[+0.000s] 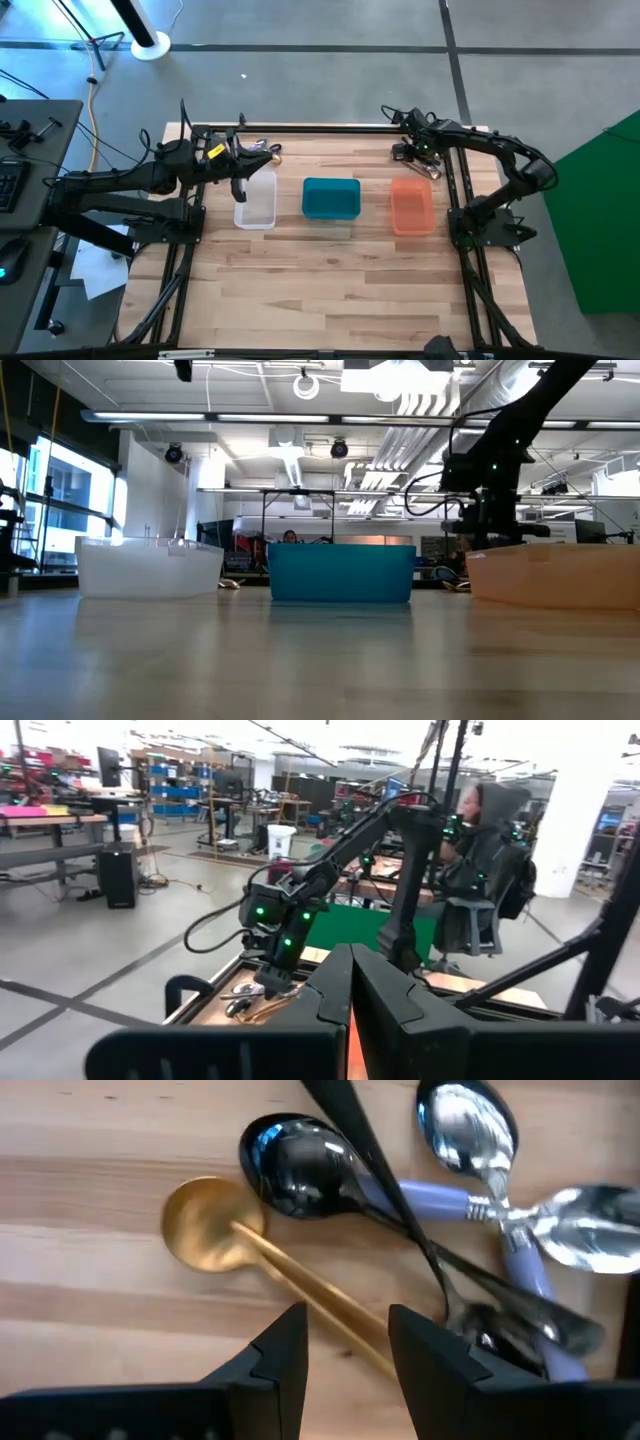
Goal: Sort silverware by color (type)
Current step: Put the black spoon into the transparent bin
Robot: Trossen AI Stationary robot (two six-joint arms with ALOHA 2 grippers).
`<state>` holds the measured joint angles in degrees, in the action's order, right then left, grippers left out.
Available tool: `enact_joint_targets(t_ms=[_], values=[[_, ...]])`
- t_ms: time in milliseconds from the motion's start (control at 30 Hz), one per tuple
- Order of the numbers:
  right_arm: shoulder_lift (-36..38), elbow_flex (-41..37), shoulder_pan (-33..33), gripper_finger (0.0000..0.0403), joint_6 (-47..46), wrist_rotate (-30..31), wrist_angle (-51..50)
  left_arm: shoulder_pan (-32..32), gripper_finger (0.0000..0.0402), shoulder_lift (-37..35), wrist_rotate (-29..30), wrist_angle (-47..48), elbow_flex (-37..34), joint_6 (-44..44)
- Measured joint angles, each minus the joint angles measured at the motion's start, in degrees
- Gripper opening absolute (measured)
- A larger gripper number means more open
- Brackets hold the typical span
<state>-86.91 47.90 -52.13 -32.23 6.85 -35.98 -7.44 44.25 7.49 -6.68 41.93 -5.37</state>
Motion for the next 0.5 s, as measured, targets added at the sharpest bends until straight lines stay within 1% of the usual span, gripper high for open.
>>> enact_joint_targets(t_ms=[200,500], values=[[-3.0,0.0,-1.9,0.0126,4.0,1.3,0.3,0.0,0.0,0.0,4.9,0.0,0.0,-0.5],[-2.7,0.0,-2.2,0.0126,3.0,2.3,1.0,0.0,0.0,0.0,10.2,-0.3,0.0,0.8]])
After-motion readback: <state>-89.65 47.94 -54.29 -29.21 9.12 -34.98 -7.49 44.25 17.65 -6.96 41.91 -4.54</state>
